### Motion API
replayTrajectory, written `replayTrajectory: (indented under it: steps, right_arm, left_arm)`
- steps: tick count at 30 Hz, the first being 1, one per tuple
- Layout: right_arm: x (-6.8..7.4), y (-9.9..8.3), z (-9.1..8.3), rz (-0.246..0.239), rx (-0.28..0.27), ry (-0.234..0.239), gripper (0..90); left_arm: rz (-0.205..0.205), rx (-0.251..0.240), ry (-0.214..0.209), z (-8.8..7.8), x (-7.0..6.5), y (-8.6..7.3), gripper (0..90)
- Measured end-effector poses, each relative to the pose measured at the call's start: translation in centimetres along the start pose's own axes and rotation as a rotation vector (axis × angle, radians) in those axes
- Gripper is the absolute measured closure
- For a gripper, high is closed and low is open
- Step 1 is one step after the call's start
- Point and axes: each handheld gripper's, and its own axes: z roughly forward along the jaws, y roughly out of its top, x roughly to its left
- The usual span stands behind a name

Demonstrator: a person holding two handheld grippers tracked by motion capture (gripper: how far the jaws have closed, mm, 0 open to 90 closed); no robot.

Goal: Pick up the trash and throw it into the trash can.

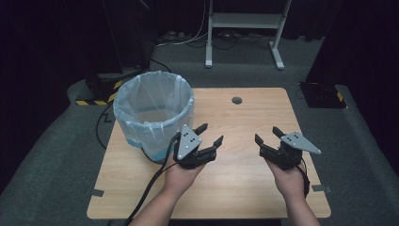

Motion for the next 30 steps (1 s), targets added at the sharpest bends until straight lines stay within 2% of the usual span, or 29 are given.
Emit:
replayTrajectory:
  steps: [1, 2, 4, 5, 8, 9, 10, 11, 14, 15, 17, 18, 19, 22, 24, 27, 28, 29, 30]
  right_arm:
    - [0.0, 0.0, 0.0, 0.0, 0.0, 0.0, 28.4]
    - [-0.5, -0.8, 0.1, 0.007, 0.014, -0.009, 28.3]
    - [-0.8, -1.5, 0.2, 0.014, 0.03, -0.015, 28.3]
    - [-0.8, -1.5, 0.2, 0.014, 0.03, -0.015, 28.3]
    - [-1.4, -3.0, 0.6, 0.033, 0.066, -0.021, 28.4]
    - [-1.4, -3.0, 0.6, 0.033, 0.066, -0.021, 28.4]
    - [-1.6, -3.9, 0.9, 0.037, 0.083, -0.027, 28.4]
    - [-1.6, -3.9, 0.9, 0.037, 0.083, -0.027, 28.4]
    - [-1.7, -5.3, 1.4, 0.052, 0.122, -0.03, 28.6]
    - [-1.7, -5.7, 1.5, 0.051, 0.142, -0.025, 28.8]
    - [-1.5, -6.7, 1.9, 0.055, 0.17, -0.023, 28.8]
    - [-1.2, -7.6, 2.3, 0.058, 0.2, -0.021, 28.8]
    - [-1.2, -7.6, 2.3, 0.058, 0.2, -0.021, 28.8]
    - [-0.7, -9.4, 3.0, 0.056, 0.28, -0.003, 31.0]
    - [-0.5, -9.8, 3.2, 0.057, 0.297, -0.002, 31.1]
    - [0.0, -11.1, 3.8, 0.05, 0.373, 0.01, 31.4]
    - [0.0, -11.1, 3.8, 0.05, 0.373, 0.01, 31.4]
    - [0.3, -11.2, 4.0, 0.05, 0.418, 0.009, 30.1]
    - [0.4, -11.2, 4.0, 0.047, 0.415, 0.005, 30.3]
  left_arm:
    - [0.003, 0.011, -0.009, 0.5, -0.2, -0.5, 37.6]
    - [0.01, 0.031, -0.014, 1.0, -0.3, -0.9, 37.3]
    - [-0.005, 0.063, -0.025, 2.0, -0.7, -2.0, 37.0]
    - [0.017, 0.087, -0.033, 2.4, -0.6, -2.6, 37.0]
    - [-0.025, 0.145, -0.056, 3.8, -0.7, -4.6, 36.4]
    - [-0.028, 0.171, -0.057, 4.2, -0.8, -5.4, 36.4]
    - [-0.022, 0.192, -0.06, 4.5, -0.9, -6.1, 36.1]
    - [-0.016, 0.215, -0.062, 4.9, -1.0, -6.9, 36.1]
    - [-0.016, 0.287, -0.066, 5.7, -1.2, -9.0, 35.1]
    - [-0.005, 0.308, -0.068, 5.9, -1.1, -9.6, 34.9]
    - [-0.002, 0.347, -0.067, 6.1, -1.1, -10.8, 34.2]
    - [-0.011, 0.38, -0.063, 6.2, -1.1, -11.8, 33.6]
    - [-0.011, 0.38, -0.063, 6.2, -1.1, -11.8, 33.3]
    - [-0.009, 0.435, -0.046, 5.8, -0.5, -13.6, 33.9]
    - [0.002, 0.452, -0.045, 5.7, -0.4, -13.9, 33.8]
    - [0.026, 0.511, -0.03, 5.1, -0.1, -14.8, 31.3]
    - [0.025, 0.521, -0.023, 4.8, 0.1, -15.1, 31.3]
    - [0.023, 0.528, -0.019, 4.5, 0.3, -15.3, 30.1]
    - [0.017, 0.538, -0.014, 4.2, 0.6, -15.4, 29.1]
